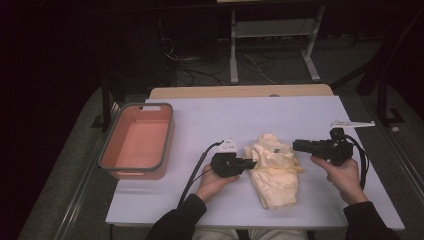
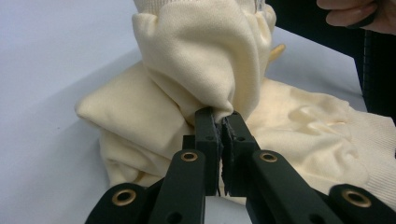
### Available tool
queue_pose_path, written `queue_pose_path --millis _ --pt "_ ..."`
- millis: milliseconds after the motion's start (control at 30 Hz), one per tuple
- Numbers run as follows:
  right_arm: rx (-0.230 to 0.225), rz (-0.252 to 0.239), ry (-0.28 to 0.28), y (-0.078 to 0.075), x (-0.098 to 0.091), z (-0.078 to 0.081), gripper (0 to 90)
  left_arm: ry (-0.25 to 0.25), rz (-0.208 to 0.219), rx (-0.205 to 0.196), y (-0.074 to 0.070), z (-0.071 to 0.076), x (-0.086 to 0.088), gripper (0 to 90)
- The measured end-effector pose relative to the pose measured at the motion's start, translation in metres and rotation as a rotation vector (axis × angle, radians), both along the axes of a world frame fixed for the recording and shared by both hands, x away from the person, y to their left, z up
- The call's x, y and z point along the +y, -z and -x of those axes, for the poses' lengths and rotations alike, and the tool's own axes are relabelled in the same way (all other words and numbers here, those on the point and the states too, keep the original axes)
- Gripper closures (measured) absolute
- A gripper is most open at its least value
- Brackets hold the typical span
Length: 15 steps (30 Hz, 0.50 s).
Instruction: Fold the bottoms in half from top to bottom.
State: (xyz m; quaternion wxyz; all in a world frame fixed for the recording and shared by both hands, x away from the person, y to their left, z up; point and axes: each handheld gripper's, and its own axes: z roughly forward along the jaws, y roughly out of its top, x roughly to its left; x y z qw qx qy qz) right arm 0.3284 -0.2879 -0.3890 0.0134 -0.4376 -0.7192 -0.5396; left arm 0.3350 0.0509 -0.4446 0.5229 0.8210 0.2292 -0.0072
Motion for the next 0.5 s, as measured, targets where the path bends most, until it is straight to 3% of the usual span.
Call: queue_pose_path --millis 267,500 --pt "-0.014 0.010 -0.019 -0.005 0.007 -0.014 86.6 0.001 0.004 0.002 0.000 -0.001 0.000 86.0" --pt "0.000 0.011 -0.034 0.002 0.015 -0.035 88.6 0.000 0.006 0.003 0.000 -0.001 0.000 85.9"
